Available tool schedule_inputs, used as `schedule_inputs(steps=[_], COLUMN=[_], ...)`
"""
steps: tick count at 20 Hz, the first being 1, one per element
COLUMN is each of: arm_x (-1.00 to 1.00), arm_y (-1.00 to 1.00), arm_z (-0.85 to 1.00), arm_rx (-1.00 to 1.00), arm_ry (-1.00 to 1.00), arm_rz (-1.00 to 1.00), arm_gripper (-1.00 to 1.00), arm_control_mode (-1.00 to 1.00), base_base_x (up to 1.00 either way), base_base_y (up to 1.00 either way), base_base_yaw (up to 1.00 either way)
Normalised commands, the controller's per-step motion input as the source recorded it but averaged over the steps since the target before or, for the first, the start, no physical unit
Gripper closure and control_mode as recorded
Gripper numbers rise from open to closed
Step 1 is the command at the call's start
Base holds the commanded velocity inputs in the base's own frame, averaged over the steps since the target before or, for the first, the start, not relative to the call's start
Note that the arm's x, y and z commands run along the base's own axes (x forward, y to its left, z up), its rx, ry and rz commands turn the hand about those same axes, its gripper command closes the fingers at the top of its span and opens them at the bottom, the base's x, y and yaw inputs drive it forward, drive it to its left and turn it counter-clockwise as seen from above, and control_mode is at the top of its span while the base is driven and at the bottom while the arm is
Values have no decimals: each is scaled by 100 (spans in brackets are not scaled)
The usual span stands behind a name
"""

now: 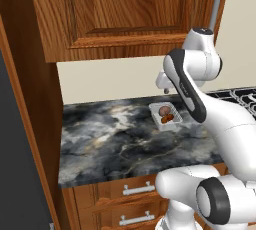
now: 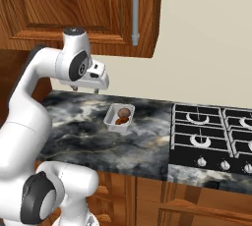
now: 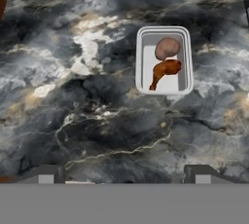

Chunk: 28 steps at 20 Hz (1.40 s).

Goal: Place the tupperware on the top shelf of the fridge. Make space for the tupperware among the existing items by rearranging them on the shelves if needed. Close the fridge door when finished.

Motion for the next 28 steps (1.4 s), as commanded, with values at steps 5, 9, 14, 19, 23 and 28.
schedule_inputs(steps=[5, 9, 14, 19, 23, 28], arm_x=[0, 12, 24, 5, 11, 30], arm_y=[0, -23, -61, -1, -13, -43], arm_z=[-6, -14, -12, 0, -29, -55], arm_rx=[0, 0, 1, 0, 0, 0], arm_ry=[0, 0, 0, 3, 3, 11], arm_rz=[0, -1, 5, 0, 0, 0], arm_gripper=[-100, -100, -100, -100, -100, -100], arm_control_mode=[-100, -100, -100, -100, -100, -100], base_base_x=[0, 0, 0, 0, 0, 0], base_base_y=[0, 0, 0, 0, 0, 0], base_base_yaw=[0, 0, 0, 0, 0, 0])
